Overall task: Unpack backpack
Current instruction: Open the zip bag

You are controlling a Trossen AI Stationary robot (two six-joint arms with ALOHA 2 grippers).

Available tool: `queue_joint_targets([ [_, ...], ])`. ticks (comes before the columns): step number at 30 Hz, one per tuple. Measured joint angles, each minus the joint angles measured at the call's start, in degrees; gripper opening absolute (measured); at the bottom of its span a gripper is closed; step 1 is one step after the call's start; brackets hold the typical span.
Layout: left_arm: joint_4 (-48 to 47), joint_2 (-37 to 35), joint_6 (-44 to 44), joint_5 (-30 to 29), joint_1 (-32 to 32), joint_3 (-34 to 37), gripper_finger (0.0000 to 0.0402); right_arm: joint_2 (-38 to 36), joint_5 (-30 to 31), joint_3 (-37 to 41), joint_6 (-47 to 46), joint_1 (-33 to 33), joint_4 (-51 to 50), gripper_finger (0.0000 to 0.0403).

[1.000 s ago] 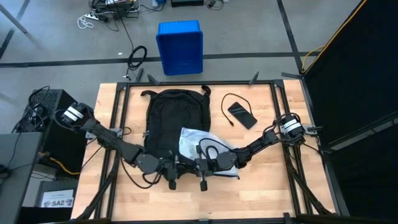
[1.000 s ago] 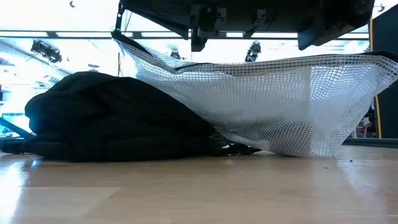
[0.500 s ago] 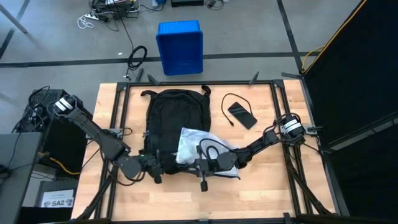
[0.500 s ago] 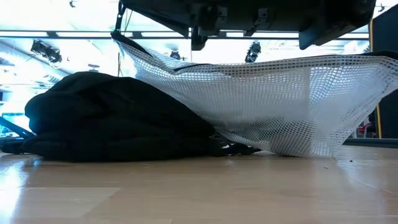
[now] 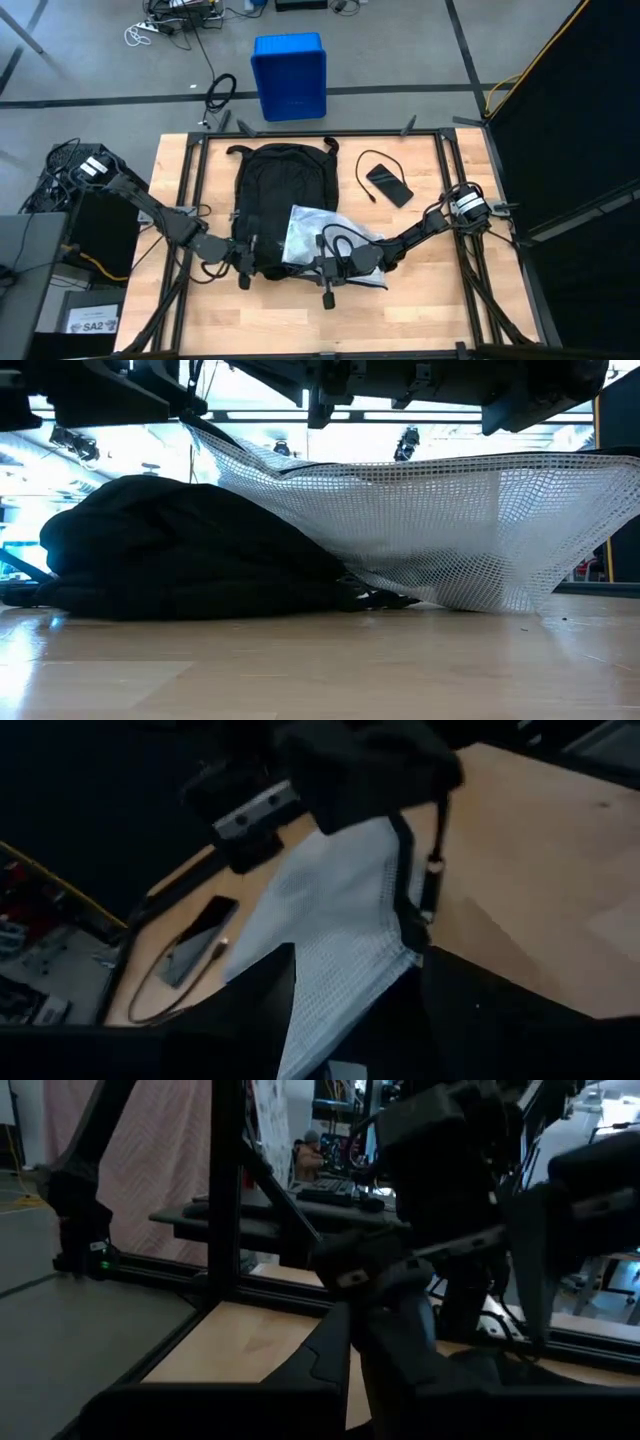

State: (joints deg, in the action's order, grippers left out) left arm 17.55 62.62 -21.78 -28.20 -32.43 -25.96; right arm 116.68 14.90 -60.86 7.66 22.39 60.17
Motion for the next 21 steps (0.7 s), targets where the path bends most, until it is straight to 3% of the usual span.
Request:
queue_joint_targets([
  [5,0.3,0.64,2.16,9.9,1.53,0.0,0.0188,0.0,-0.01,0.0,0.0,0.0,0.12,0.0],
  [21,7.05,7.78,-3.34,10.46,6.7,-0.04,0.0181,0.0,-0.02,0.0,0.0,0.0,1.2,0.0],
])
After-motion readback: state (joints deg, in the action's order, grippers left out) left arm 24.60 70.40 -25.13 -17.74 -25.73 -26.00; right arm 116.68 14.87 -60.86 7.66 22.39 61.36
